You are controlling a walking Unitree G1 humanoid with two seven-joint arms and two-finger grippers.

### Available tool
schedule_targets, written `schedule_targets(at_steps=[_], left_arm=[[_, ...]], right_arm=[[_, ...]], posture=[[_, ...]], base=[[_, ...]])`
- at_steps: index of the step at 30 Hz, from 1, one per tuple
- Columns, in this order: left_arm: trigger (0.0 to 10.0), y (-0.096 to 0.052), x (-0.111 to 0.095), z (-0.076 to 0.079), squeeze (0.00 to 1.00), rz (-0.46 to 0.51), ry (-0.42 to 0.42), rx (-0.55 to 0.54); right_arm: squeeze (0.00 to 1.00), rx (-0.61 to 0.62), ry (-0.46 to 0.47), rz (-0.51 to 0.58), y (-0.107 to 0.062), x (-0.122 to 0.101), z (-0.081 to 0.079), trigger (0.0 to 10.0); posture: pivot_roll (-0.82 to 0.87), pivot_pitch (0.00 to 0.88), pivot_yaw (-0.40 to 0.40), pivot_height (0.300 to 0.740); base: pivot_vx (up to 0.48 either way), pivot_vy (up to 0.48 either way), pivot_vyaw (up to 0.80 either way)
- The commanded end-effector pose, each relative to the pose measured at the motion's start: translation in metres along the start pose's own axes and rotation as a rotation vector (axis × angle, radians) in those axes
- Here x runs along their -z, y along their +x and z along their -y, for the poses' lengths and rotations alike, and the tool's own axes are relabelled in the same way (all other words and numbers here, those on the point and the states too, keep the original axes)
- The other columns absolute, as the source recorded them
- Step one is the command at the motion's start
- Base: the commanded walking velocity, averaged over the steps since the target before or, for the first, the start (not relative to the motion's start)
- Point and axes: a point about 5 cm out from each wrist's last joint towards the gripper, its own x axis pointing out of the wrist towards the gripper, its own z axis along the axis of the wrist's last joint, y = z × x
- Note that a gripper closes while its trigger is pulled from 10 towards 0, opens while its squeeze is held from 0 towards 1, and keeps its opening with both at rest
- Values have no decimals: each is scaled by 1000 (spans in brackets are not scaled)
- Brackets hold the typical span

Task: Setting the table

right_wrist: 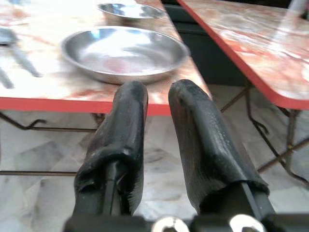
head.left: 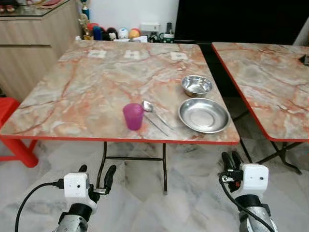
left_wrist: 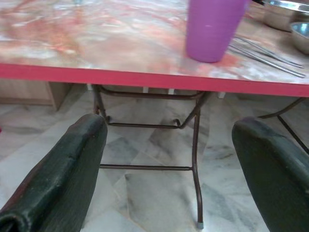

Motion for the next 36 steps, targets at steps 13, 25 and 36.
schedule_targets(at_steps=[13, 25, 36], left_arm=[[10000, 1, -1, -3, 0, 5, 22, -15], [10000, 2, -4, -7, 0, 6, 27, -19], [10000, 8, -7, -13, 0, 14, 27, -16]], right_arm=[[0, 33, 27, -29, 1, 7, 4, 10000], [0, 88, 202, -93, 7, 21, 6, 10000], [0, 86, 203, -60, 11, 17, 1, 10000]], posture=[[28, 103, -59, 740], [54, 116, -25, 740], [47, 111, -11, 740]], base=[[0, -187, 0], [0, 0, 0], [0, 0, 0]])
